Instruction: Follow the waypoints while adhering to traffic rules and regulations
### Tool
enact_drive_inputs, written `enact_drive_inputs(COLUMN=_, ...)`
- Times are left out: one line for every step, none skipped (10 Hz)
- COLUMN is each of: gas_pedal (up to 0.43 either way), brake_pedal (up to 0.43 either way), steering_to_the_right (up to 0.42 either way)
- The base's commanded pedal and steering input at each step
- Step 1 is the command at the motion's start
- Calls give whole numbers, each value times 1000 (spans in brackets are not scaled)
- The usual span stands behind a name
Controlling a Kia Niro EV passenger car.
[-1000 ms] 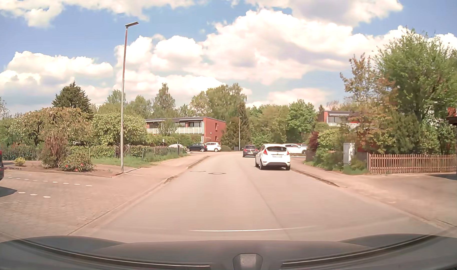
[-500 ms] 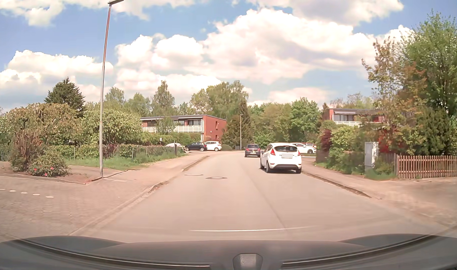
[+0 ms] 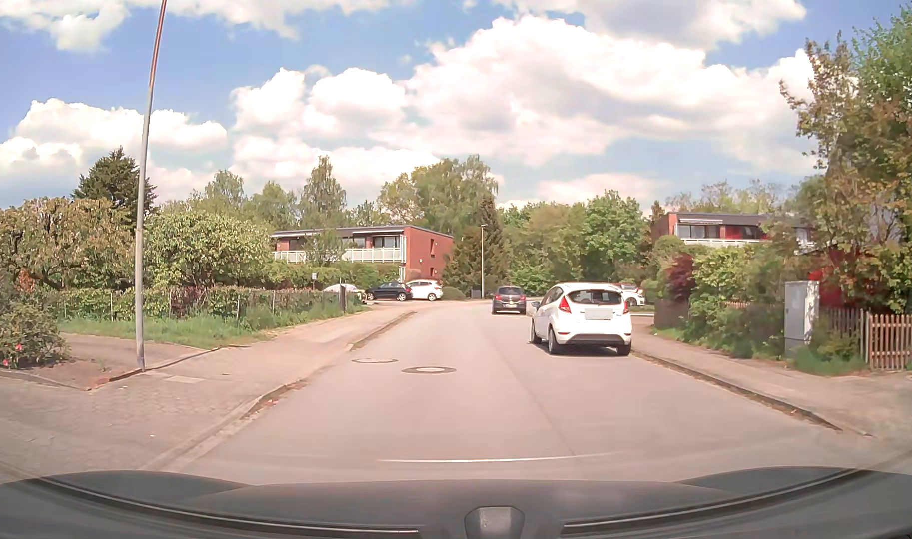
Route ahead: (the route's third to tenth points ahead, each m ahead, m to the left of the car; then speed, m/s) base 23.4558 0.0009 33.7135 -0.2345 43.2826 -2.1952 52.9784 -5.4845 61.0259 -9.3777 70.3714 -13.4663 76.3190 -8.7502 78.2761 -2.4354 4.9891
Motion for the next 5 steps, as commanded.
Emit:
enact_drive_inputs(gas_pedal=47, brake_pedal=0, steering_to_the_right=-1)
enact_drive_inputs(gas_pedal=59, brake_pedal=0, steering_to_the_right=2)
enact_drive_inputs(gas_pedal=59, brake_pedal=0, steering_to_the_right=2)
enact_drive_inputs(gas_pedal=59, brake_pedal=0, steering_to_the_right=0)
enact_drive_inputs(gas_pedal=59, brake_pedal=0, steering_to_the_right=-2)
